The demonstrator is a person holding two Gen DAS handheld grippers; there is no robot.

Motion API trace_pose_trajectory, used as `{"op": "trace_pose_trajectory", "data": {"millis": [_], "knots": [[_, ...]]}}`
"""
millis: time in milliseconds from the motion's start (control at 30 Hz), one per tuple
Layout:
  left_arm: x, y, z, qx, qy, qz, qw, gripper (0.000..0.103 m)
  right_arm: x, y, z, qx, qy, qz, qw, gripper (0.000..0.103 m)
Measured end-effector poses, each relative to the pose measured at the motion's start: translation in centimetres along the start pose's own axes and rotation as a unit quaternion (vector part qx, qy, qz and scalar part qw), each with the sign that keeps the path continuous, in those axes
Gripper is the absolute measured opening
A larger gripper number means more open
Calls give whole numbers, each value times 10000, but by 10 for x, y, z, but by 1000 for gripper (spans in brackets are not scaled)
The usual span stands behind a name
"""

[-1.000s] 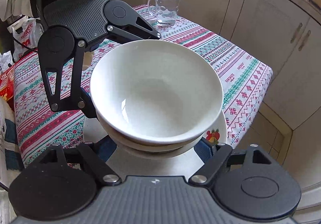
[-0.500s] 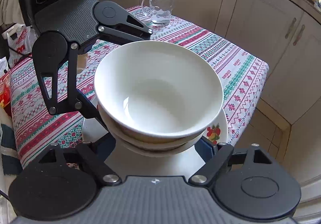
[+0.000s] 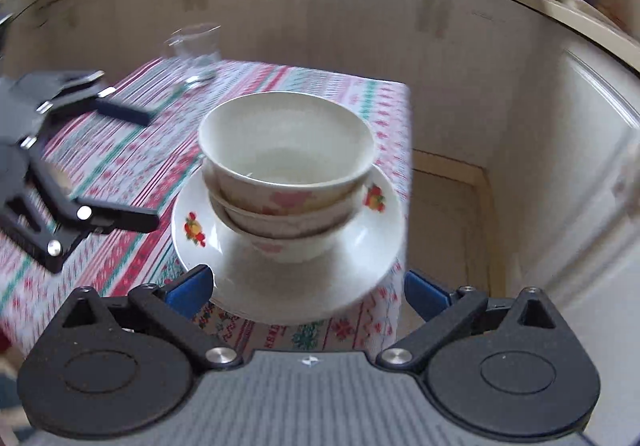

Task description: Organize plates and bowls

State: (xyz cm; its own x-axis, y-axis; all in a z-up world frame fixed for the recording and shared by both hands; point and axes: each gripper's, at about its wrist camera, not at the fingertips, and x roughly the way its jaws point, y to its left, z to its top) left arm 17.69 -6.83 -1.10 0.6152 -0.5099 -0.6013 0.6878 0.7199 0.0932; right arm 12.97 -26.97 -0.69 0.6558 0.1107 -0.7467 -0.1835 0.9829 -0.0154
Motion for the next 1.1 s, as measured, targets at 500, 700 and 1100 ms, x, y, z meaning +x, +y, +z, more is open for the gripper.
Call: {"op": "trace_pose_trajectory", "data": {"millis": [500, 700, 1100], "knots": [[-62, -23, -3, -1297, 124, 1174, 9845, 102, -72, 42, -26, 1363, -583, -1183, 9819, 103], [-77, -31, -1, -1171, -159, 1429, 9827, 102, -86, 50, -27, 1314, -777, -1211, 9808, 103], [-79, -32, -3, -1392, -69, 1545, 9781, 102, -89, 60, -24, 1193, -853, -1433, 9788, 103]]}}
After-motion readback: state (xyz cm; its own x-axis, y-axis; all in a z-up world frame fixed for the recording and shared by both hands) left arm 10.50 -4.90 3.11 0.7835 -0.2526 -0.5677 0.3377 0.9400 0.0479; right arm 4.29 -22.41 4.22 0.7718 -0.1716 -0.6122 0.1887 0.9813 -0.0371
